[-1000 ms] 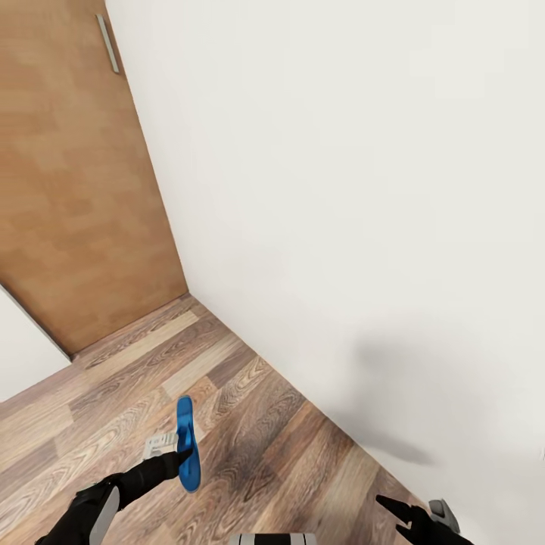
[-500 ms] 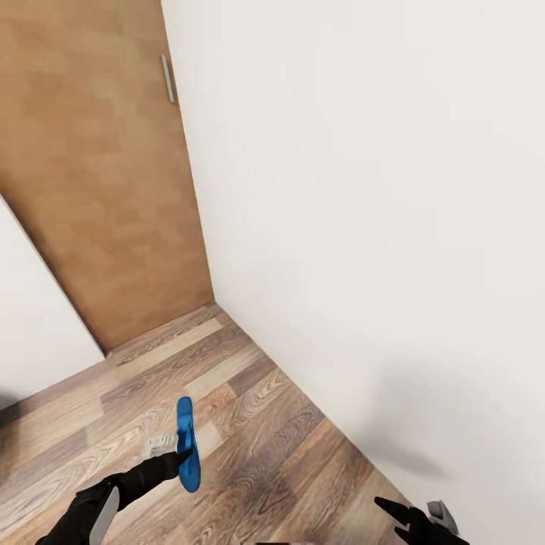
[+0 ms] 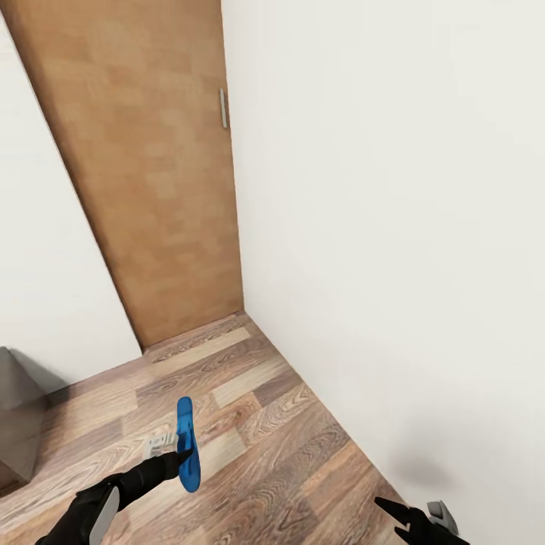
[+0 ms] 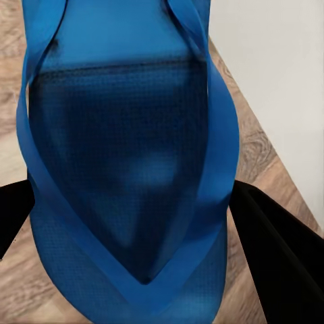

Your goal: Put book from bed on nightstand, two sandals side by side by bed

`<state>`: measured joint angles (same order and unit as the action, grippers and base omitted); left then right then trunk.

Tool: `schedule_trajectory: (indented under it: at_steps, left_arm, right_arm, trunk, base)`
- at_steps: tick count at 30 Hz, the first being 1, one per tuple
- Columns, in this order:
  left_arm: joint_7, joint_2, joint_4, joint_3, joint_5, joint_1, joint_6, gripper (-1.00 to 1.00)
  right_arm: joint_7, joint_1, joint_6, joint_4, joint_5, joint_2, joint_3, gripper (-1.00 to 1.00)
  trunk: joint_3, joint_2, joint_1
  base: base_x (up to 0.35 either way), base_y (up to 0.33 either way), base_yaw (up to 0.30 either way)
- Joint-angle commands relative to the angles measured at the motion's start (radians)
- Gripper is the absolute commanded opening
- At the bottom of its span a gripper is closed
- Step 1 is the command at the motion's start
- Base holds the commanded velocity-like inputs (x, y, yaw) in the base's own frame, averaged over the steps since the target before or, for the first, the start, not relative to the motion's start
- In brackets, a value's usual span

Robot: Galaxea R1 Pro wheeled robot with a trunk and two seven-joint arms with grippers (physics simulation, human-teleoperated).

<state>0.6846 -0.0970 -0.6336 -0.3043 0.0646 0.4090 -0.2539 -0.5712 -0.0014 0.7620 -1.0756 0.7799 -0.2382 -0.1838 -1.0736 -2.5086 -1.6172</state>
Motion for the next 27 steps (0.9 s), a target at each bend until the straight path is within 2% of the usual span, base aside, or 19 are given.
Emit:
schedule_trajectory:
  at_steps: [1,6,14,18,21,22,25,27]
  left_arm:
    - [0.004,0.000,0.000,-0.002,0.006,0.001,-0.010,-1.00]
    - [0.004,0.000,0.000,-0.002,0.006,0.001,-0.010,-1.00]
    - [0.004,0.000,0.000,-0.002,0.006,0.001,-0.010,-1.00]
    - [0.004,-0.002,0.004,-0.002,0.007,0.001,-0.010,-1.00]
    - [0.001,-0.005,0.075,-0.002,0.003,0.001,-0.006,-1.00]
    - [0.000,-0.006,0.121,-0.002,-0.007,0.001,-0.003,-1.00]
    - [-0.003,-0.012,0.204,-0.002,-0.047,0.001,0.021,-1.00]
    - [-0.005,-0.030,0.266,-0.002,-0.076,0.001,0.081,-1.00]
  right_arm:
    - [-0.001,0.000,0.007,-0.001,0.002,0.000,-0.002,1.00]
    - [-0.001,0.000,0.008,-0.001,0.001,0.000,-0.002,1.00]
    - [0.000,0.000,0.006,0.000,-0.004,0.000,0.000,1.00]
    - [0.000,0.000,0.007,0.011,-0.077,0.000,0.003,1.00]
    - [-0.001,0.000,0.005,0.117,-0.113,0.000,0.005,1.00]
    - [-0.001,0.000,0.004,0.166,-0.120,0.000,0.005,1.00]
    - [-0.001,0.000,0.002,0.222,-0.126,-0.001,0.006,1.00]
    - [-0.001,0.000,0.001,0.259,-0.127,0.000,0.007,1.00]
  trunk:
    - [0.003,0.000,0.001]
    - [0.022,0.001,0.003]
    - [0.053,0.003,0.006]
    - [0.069,0.004,0.008]
    - [0.080,0.005,0.010]
    - [0.084,0.005,0.010]
    - [0.096,0.006,0.011]
    - [0.104,0.006,0.012]
  base:
    - [0.000,0.000,0.100]
    - [0.000,0.000,0.109]
    - [0.000,0.000,0.274]
    - [0.000,0.000,0.290]
    - [0.000,0.000,0.290]
    - [0.000,0.000,0.290]
    - [0.000,0.000,0.291]
    - [0.000,0.000,0.293]
